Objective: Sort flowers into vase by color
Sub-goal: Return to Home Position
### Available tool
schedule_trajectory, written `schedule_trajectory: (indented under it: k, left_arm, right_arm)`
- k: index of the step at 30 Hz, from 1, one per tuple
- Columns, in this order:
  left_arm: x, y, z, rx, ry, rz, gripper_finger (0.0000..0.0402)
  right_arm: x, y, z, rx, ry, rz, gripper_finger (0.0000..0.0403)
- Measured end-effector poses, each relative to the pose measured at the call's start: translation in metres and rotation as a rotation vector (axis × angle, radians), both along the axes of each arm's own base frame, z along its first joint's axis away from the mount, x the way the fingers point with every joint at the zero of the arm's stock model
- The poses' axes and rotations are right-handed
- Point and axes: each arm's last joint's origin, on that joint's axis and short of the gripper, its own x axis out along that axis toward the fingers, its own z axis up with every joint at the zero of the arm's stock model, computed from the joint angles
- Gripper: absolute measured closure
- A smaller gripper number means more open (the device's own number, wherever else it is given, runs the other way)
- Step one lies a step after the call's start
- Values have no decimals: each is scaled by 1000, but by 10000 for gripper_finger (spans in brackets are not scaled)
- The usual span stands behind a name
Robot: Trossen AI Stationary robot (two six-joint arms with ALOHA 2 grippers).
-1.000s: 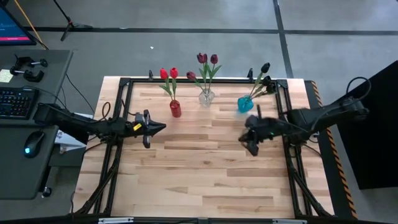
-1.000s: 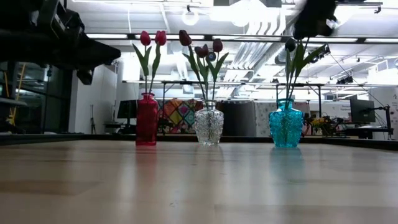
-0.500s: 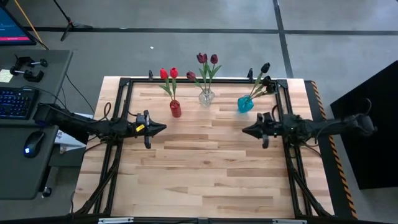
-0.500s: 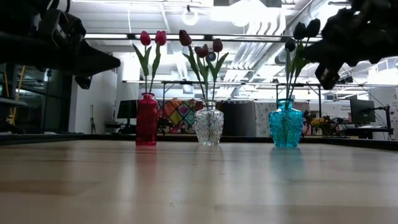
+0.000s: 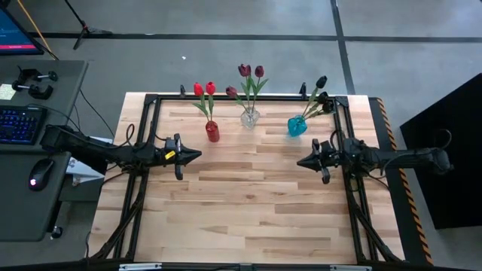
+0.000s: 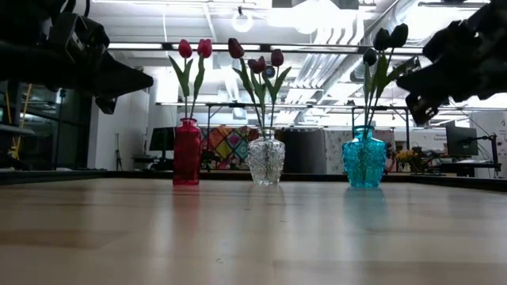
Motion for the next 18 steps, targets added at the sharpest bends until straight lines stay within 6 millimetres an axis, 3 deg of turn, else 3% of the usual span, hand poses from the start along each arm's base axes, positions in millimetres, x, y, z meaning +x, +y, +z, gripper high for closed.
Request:
schedule_trajectory:
  k: [10,18]
  left_arm:
    - [-3,0,0,1,14,-5,395]
    - [-23,5,14,-11,-103,19,395]
  right_arm:
    - [-5,1,-13,9,141,0,403]
    - [-21,3,13,-9,-150,-7,402]
